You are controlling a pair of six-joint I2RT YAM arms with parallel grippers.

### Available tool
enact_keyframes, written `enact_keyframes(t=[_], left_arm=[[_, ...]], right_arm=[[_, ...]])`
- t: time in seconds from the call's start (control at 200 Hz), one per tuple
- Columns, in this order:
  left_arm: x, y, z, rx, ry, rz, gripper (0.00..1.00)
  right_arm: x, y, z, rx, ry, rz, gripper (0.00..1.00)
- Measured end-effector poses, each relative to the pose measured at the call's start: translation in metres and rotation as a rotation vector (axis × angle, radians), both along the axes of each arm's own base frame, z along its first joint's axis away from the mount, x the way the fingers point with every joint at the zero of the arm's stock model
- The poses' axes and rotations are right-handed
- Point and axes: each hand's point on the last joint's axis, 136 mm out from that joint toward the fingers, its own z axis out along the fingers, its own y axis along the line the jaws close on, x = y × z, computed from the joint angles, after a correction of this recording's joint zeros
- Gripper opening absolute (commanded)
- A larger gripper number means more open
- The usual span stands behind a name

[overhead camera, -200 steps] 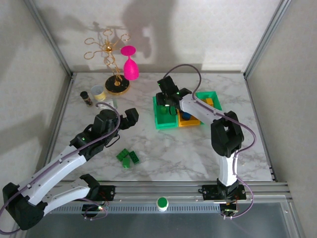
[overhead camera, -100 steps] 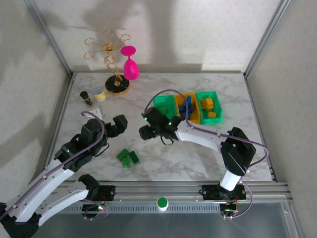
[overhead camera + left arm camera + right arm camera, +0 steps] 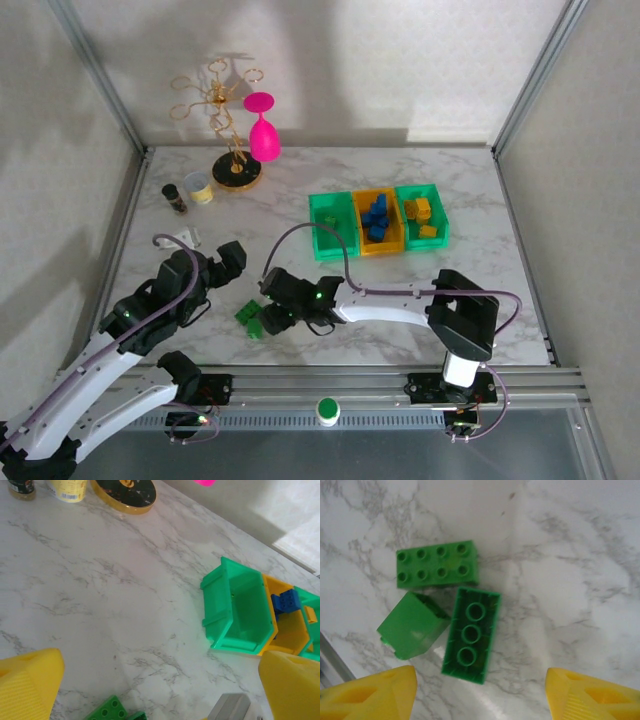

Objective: Sort the legos into containers by color
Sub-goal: Pick up the lego from the bottom-center of the table.

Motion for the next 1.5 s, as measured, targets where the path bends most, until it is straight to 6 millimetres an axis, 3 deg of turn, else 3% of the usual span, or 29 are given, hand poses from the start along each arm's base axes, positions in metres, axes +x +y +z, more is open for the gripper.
enact_keyframes(t=[0.21, 0.476, 0.791, 1.161, 1.497], left_arm=[[-0.003, 0.004, -0.005, 0.001, 0.005, 0.010, 1.00], [-0.003, 0.004, -0.006, 0.002, 0.006, 0.010, 1.00], [-0.003, 0.004, -0.006, 0.003, 0.007, 0.009, 0.99], [-0.003, 0.004, -0.011, 0.008, 0.014, 0.010, 1.00], [-0.003, 0.004, -0.011, 0.008, 0.014, 0.009, 0.99]], right_arm=[[-0.016, 0.006, -0.025, -0.041, 0.019, 0.014, 0.70], [-0.014, 0.003, -0.048, -0.101, 0.010, 0.003, 0.68], [-0.005, 0.014, -0.047, -0.102, -0.024, -0.007, 0.58], [0.003, 0.012, -0.055, -0.125, -0.026, -0.019, 0.45], [0.004, 0.014, -0.053, -0.122, -0.030, -0.018, 0.27]])
